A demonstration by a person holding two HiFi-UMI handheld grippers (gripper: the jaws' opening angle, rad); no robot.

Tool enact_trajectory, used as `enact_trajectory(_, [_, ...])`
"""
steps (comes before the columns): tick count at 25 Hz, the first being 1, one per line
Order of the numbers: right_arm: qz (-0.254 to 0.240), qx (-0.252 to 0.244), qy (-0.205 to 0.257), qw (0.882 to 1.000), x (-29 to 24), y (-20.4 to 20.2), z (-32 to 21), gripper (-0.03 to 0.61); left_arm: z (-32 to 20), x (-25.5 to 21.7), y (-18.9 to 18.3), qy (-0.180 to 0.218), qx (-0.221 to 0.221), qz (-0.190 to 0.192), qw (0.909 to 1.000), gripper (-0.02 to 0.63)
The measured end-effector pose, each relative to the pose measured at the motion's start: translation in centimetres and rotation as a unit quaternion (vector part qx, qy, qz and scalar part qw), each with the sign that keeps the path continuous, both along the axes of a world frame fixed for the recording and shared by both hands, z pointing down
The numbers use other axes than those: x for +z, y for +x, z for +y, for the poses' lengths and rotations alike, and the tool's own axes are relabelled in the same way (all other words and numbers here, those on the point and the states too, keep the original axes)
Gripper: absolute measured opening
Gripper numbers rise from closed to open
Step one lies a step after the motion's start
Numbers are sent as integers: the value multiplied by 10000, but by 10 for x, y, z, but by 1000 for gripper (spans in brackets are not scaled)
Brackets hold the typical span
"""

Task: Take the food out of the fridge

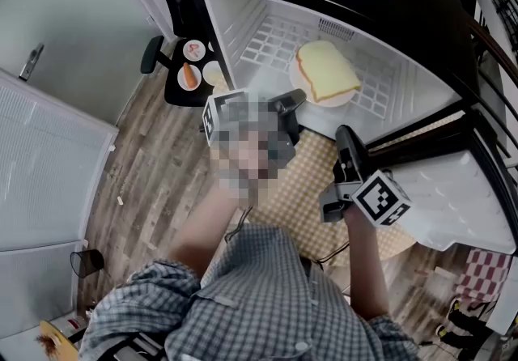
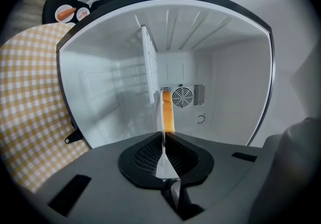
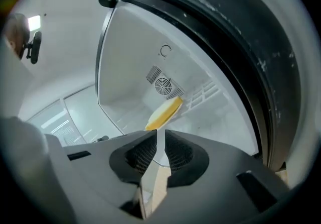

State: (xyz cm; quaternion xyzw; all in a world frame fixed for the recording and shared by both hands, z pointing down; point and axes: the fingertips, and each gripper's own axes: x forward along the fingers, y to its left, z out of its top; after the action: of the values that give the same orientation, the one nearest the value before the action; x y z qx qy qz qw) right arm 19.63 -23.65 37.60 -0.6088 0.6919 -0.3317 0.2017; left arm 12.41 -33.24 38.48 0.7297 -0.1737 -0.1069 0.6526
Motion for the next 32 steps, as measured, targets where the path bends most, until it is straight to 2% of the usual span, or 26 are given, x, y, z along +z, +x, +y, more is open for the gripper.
enact_trajectory(2, [-227, 5, -11, 9997, 3, 1, -8, 15, -1, -1, 0, 104, 10, -72, 9999, 18])
enact_trajectory(5, [-499, 20, -22, 9987, 6, 4, -18, 69, -3, -3, -2, 203, -26, -94, 9997, 30])
enact_trajectory(8, [-746, 76, 54, 9972, 4, 6, -29, 71, -7, -4, -4, 278, -101, -82, 9995, 64])
enact_trajectory(12, [-936, 184, 87, 9954, 2, 8, -44, 71, -14, -3, -5, 283, -226, -79, 9993, 64])
enact_trajectory(18, [-1033, 128, 103, 9945, 2, 7, -53, 71, -16, 2, -3, 179, -265, -24, 9995, 50])
enact_trajectory(27, [-1206, 220, 48, 9925, 6, 10, -58, 60, -16, -1, -2, 292, -268, 4, 9992, 20])
enact_trajectory(32, [-1076, 173, 157, 9939, 3, 7, -58, 58, -15, 1, -6, 175, -389, 242, 9988, 18])
